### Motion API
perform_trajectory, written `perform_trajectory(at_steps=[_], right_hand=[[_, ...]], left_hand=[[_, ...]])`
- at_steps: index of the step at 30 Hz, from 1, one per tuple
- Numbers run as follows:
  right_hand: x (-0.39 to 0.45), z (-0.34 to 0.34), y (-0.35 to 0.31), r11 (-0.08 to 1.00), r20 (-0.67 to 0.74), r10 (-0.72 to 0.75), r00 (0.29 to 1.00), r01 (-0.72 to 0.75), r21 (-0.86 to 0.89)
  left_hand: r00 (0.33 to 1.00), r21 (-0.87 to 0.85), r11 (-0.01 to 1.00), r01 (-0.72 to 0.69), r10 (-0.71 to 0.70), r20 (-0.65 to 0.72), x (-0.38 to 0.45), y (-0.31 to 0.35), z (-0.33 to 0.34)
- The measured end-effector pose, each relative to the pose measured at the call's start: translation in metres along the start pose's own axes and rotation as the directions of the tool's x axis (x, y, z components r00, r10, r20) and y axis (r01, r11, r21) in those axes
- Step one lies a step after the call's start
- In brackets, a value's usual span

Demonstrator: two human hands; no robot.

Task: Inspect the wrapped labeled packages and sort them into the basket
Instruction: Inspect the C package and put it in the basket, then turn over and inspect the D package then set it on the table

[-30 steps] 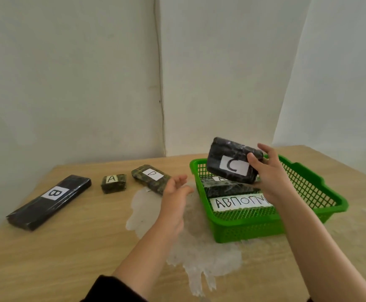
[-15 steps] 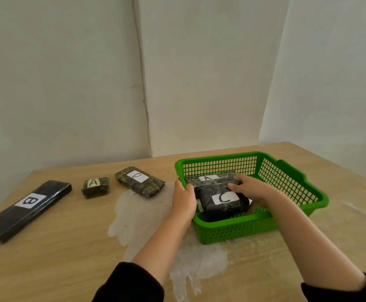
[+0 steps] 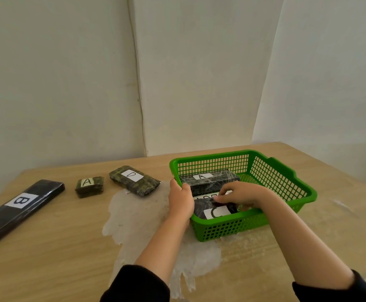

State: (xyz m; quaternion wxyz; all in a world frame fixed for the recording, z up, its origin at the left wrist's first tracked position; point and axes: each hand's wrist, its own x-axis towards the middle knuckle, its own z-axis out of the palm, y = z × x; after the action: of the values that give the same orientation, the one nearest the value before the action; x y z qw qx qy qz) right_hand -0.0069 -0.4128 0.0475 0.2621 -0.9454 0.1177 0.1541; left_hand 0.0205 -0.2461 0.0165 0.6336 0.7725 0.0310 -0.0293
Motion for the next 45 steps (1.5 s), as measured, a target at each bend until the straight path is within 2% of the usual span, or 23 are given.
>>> perform_trajectory(at_steps=[6,11,14,16,18,20,23,26,28,31,34,39,45], right_hand=[[0.001,0.002,-0.008,0.992,0.023,-0.011,1.0,0.014,-0.124],[0.002,-0.001,-0.022,0.978,0.041,0.045,0.998,-0.035,-0.207],[-0.002,-0.009,-0.034,0.939,-0.022,0.069,0.997,-0.072,-0.335],[-0.006,-0.017,-0.05,0.937,-0.116,-0.019,0.993,-0.022,-0.348],[-0.013,-0.021,-0.076,0.967,-0.212,-0.157,0.965,0.107,-0.232],[-0.02,-0.017,-0.108,0.965,-0.286,-0.261,0.922,0.26,-0.043],[-0.017,0.004,-0.156,0.904,-0.356,-0.337,0.872,0.405,0.134],[0.009,0.04,-0.2,0.88,-0.46,-0.344,0.818,0.452,0.147],[0.039,0.071,-0.22,0.883,-0.455,-0.324,0.829,0.438,0.169],[0.086,0.118,-0.229,0.942,-0.366,-0.219,0.905,0.294,0.163],[0.121,0.143,-0.22,0.98,-0.379,-0.107,0.919,0.162,0.116],[0.137,0.147,-0.212,0.996,-0.366,-0.092,0.926,0.088,-0.027],[0.113,0.153,-0.202,1.0,-0.4,-0.005,0.916,0.017,0.026]], left_hand=[[1.0,-0.044,0.999,0.013,-0.014,-0.015,-0.002,0.001,0.0],[0.995,-0.259,0.961,0.095,-0.086,0.048,-0.006,-0.002,-0.008],[0.985,-0.197,0.972,0.126,-0.099,0.144,-0.002,0.001,-0.023],[0.987,-0.152,0.988,0.026,-0.001,0.161,0.002,0.0,-0.042],[0.991,-0.105,0.989,-0.104,0.111,0.068,0.007,-0.005,-0.071],[0.987,-0.002,0.987,-0.159,0.159,-0.034,0.01,-0.013,-0.107],[0.974,0.108,0.982,-0.154,0.169,-0.151,0.018,-0.034,-0.161],[0.96,0.229,0.966,-0.116,0.168,-0.223,0.025,-0.06,-0.201],[0.942,0.253,0.966,-0.058,0.137,-0.307,0.03,-0.073,-0.218],[0.905,0.188,0.982,-0.02,0.097,-0.414,0.037,-0.079,-0.228],[0.906,0.193,0.979,-0.06,0.135,-0.402,0.041,-0.082,-0.223],[0.913,0.163,0.981,-0.104,0.159,-0.376,0.047,-0.085,-0.219],[0.909,0.086,0.985,-0.147,0.169,-0.38,0.048,-0.088,-0.216]])
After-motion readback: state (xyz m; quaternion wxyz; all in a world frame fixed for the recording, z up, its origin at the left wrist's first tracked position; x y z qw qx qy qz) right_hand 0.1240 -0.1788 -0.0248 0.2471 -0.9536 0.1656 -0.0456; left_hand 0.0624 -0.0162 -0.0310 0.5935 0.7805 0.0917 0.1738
